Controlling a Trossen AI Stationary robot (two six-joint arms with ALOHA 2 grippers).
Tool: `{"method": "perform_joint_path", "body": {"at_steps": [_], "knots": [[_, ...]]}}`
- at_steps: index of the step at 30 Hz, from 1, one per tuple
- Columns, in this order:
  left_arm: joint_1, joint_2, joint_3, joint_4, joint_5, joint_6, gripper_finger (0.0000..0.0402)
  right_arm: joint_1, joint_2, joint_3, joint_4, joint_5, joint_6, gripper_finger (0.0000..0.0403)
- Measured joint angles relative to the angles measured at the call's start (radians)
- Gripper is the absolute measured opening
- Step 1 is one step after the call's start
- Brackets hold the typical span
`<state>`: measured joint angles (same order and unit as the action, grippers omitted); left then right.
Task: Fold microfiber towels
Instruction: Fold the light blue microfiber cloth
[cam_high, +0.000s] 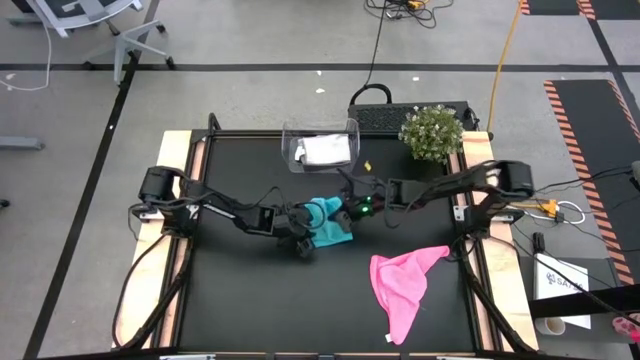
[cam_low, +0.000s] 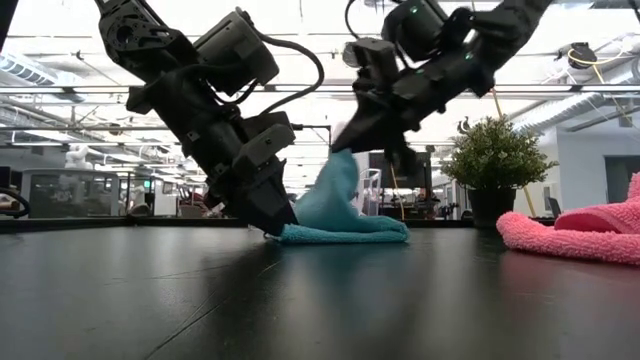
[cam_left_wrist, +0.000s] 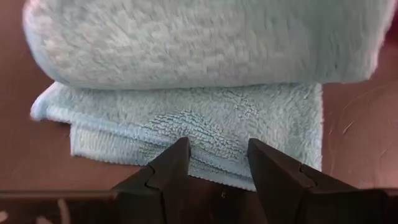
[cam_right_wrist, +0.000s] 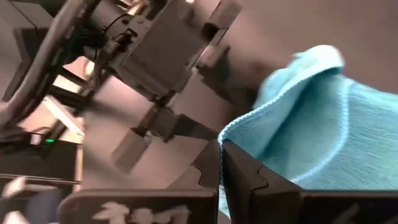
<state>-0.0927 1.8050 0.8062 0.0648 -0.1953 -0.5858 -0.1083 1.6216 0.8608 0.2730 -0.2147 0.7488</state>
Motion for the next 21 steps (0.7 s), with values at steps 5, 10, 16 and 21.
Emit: {"method": "perform_joint_path", "body": {"at_steps": [5, 10, 16, 21], "knots": [[0.005, -0.007, -0.002, -0.028, -0.003, 0.004, 0.0172, 0.022, 0.118, 0.061, 0.225, -0.104, 0.025, 0.0000], [0.006, -0.007, -0.002, -0.031, 0.003, -0.004, 0.0172, 0.038, 0.215, 0.153, 0.288, -0.248, 0.025, 0.0001], [0.007, -0.007, -0.002, -0.039, 0.003, -0.013, 0.0172, 0.034, 0.233, 0.177, 0.240, -0.316, 0.004, 0.0015], [0.007, -0.007, 0.000, -0.051, 0.009, -0.016, 0.0172, 0.018, 0.190, 0.178, 0.093, -0.313, -0.070, 0.0036]]}}
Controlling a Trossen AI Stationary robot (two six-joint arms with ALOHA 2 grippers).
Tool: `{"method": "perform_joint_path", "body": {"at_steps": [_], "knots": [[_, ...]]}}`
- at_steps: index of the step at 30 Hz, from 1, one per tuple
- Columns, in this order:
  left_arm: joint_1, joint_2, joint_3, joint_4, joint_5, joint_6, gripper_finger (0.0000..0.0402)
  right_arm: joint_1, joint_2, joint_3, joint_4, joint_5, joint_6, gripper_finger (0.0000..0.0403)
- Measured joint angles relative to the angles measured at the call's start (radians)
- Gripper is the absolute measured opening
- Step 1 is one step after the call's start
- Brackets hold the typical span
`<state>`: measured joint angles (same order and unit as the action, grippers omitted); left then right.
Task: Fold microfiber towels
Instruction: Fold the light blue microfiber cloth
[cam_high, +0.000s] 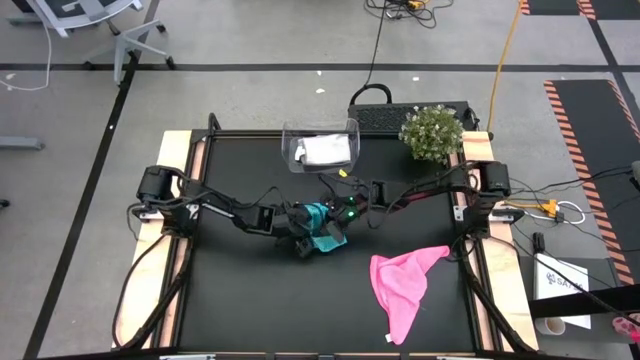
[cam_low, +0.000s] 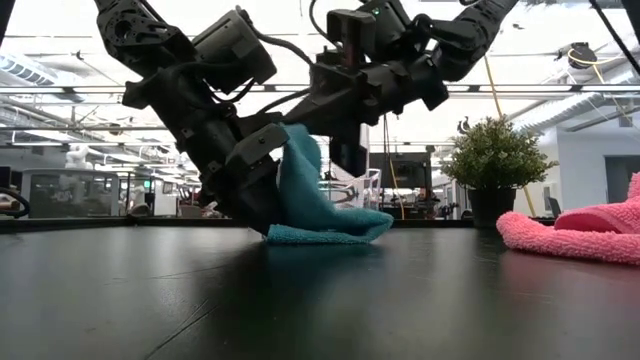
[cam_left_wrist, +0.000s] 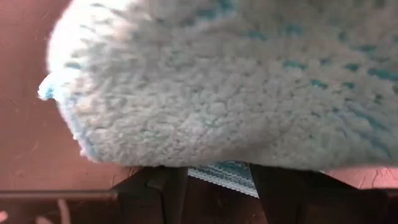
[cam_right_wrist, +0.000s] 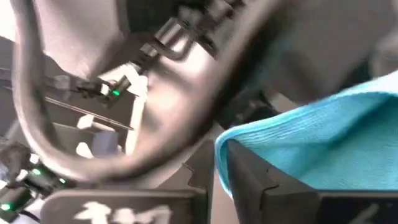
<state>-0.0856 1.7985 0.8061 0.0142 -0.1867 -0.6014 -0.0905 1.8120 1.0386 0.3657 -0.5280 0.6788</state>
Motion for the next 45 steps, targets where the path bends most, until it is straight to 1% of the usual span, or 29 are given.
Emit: {"method": "perform_joint_path", "body": {"at_steps": [3, 5, 10, 14, 16, 18, 22, 30, 37, 41, 43, 45], "knots": [[0.000, -0.001, 0.001, -0.042, 0.002, 0.000, 0.0172, -0.012, -0.038, 0.000, -0.105, 0.010, -0.049, 0.0052], [-0.002, -0.001, 0.001, -0.060, 0.002, 0.000, 0.0172, -0.016, -0.068, 0.000, -0.155, 0.036, -0.078, 0.0063], [-0.016, -0.028, 0.000, -0.132, 0.010, -0.004, 0.0172, -0.020, -0.119, 0.000, -0.202, 0.084, -0.121, 0.0083], [-0.029, -0.120, -0.006, -0.251, 0.018, -0.030, 0.0172, -0.020, -0.127, -0.002, -0.268, 0.085, -0.133, 0.0092], [-0.034, -0.175, -0.011, -0.331, 0.014, -0.049, 0.0172, -0.017, -0.127, -0.019, -0.307, 0.087, -0.147, 0.0093], [-0.039, -0.225, -0.007, -0.377, -0.002, -0.064, 0.0172, -0.013, -0.125, -0.040, -0.329, 0.092, -0.151, 0.0093], [-0.040, -0.253, -0.007, -0.452, -0.023, -0.040, 0.0172, -0.014, -0.126, -0.067, -0.336, 0.109, -0.163, 0.0093], [-0.041, -0.243, -0.003, -0.403, -0.051, -0.068, 0.0172, -0.019, -0.126, -0.068, -0.325, 0.112, -0.173, 0.0093], [-0.024, -0.244, -0.004, -0.412, -0.077, -0.063, 0.0172, -0.014, -0.126, -0.068, -0.310, 0.111, -0.187, 0.0093], [-0.007, -0.244, -0.004, -0.408, -0.075, -0.068, 0.0172, -0.014, -0.127, -0.068, -0.310, 0.110, -0.187, 0.0093], [0.003, -0.244, -0.004, -0.408, -0.048, -0.097, 0.0172, -0.013, -0.130, -0.068, -0.310, 0.110, -0.187, 0.0093], [0.019, -0.244, -0.004, -0.412, 0.018, -0.184, 0.0172, -0.012, -0.132, -0.068, -0.310, 0.109, -0.186, 0.0093]]}}
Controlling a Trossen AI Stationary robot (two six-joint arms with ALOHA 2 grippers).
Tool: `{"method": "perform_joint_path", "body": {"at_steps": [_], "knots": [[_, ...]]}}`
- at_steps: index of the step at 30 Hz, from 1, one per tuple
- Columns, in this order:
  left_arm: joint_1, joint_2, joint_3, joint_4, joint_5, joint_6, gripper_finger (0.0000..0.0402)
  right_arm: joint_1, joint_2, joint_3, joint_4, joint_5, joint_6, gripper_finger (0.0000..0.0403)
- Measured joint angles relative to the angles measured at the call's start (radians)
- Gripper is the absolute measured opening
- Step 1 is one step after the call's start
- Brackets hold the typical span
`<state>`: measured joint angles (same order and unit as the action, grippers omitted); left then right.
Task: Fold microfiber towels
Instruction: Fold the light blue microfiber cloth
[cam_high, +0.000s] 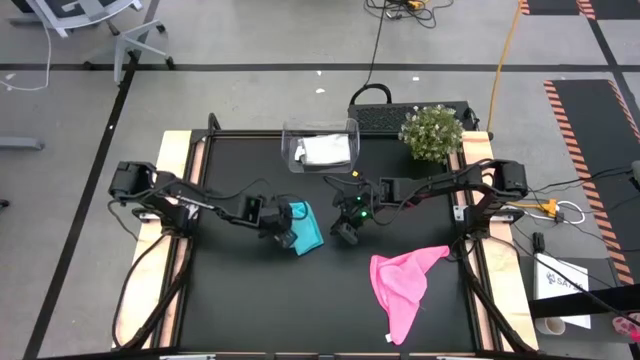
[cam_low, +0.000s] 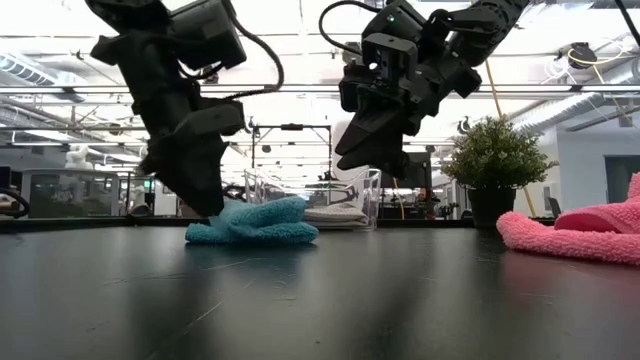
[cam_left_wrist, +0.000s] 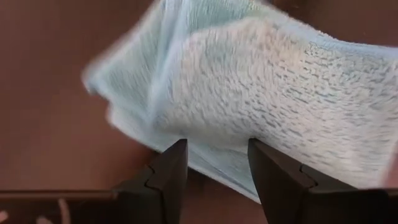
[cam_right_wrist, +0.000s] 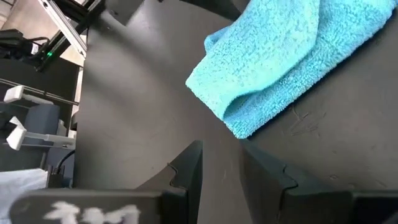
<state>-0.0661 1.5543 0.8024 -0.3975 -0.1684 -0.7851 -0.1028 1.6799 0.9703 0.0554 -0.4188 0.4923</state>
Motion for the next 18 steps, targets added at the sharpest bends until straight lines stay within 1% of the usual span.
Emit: {"method": "perform_joint_path", "body": {"at_steps": [2, 4, 11, 13, 16, 18], "knots": [[0.019, -0.001, 0.000, -0.017, 0.097, -0.129, 0.0172, 0.000, -0.003, 0.000, -0.001, -0.001, 0.000, 0.0093], [0.027, -0.011, 0.000, -0.029, 0.148, -0.214, 0.0172, 0.000, -0.005, 0.000, 0.001, -0.001, 0.000, 0.0093], [0.049, -0.018, 0.001, 0.002, 0.141, -0.310, 0.0172, 0.000, -0.006, 0.000, 0.000, -0.002, -0.012, 0.0093], [0.057, -0.013, 0.002, 0.009, 0.128, -0.350, 0.0172, 0.000, -0.006, 0.000, 0.002, -0.004, -0.016, 0.0093], [0.072, -0.011, 0.002, 0.013, 0.086, -0.376, 0.0172, 0.000, -0.006, 0.000, 0.004, -0.004, -0.032, 0.0093], [0.087, -0.011, 0.002, 0.034, 0.083, -0.378, 0.0172, 0.000, -0.006, 0.000, 0.005, -0.004, -0.039, 0.0093]]}}
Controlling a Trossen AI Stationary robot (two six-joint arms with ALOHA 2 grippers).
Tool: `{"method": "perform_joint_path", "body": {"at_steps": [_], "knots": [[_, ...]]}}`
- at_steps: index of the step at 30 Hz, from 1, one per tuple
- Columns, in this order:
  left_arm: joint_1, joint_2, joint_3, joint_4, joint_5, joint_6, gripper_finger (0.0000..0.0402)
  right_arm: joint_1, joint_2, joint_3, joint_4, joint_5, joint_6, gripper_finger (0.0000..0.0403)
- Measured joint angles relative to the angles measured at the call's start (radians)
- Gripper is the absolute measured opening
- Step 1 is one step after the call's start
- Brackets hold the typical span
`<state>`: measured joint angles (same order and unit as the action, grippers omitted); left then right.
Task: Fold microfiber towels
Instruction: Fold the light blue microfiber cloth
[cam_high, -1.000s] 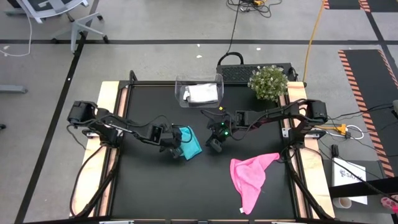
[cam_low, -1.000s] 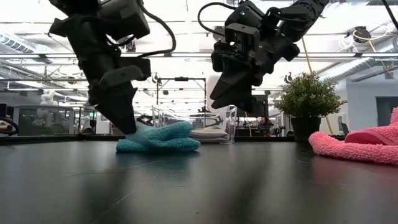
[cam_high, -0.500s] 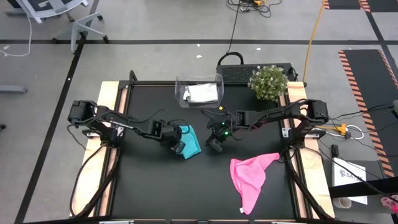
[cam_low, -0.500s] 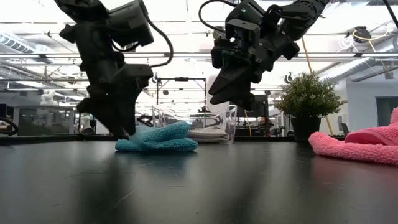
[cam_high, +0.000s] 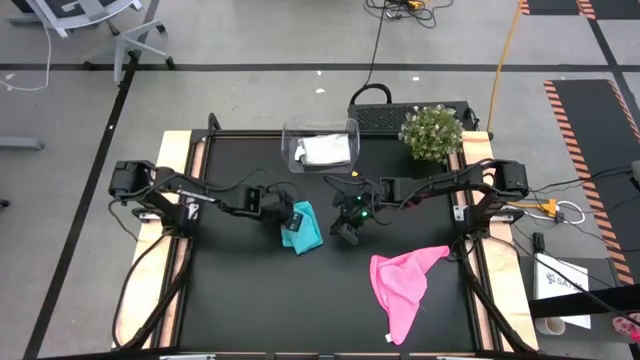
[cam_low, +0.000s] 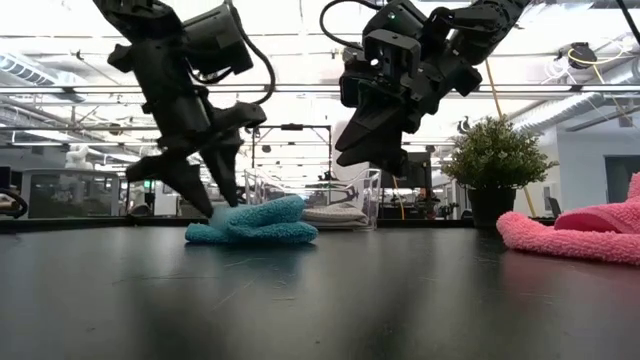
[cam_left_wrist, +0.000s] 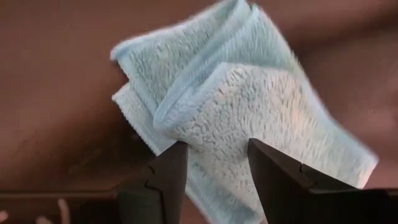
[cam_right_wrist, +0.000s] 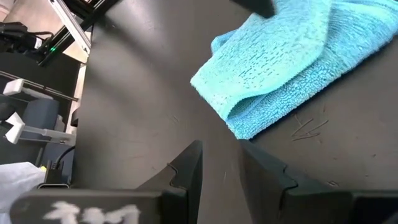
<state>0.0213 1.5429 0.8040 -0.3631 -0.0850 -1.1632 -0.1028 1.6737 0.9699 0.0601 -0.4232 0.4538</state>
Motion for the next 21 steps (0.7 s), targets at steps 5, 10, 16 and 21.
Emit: {"method": "perform_joint_path", "body": {"at_steps": [5, 10, 16, 21], "knots": [[0.021, 0.015, 0.000, 0.022, -0.009, 0.001, 0.0172, 0.000, 0.000, 0.000, 0.000, 0.000, -0.022, 0.0093], [0.035, 0.048, 0.000, 0.041, -0.020, 0.006, 0.0171, 0.000, 0.000, 0.000, -0.001, 0.000, -0.028, 0.0093], [0.035, 0.040, 0.000, 0.118, -0.045, 0.052, 0.0095, 0.000, 0.000, 0.000, -0.011, 0.000, -0.029, 0.0093], [0.035, -0.003, 0.000, 0.141, -0.076, 0.127, 0.0011, 0.000, 0.000, 0.000, -0.027, 0.000, -0.029, 0.0093]]}}
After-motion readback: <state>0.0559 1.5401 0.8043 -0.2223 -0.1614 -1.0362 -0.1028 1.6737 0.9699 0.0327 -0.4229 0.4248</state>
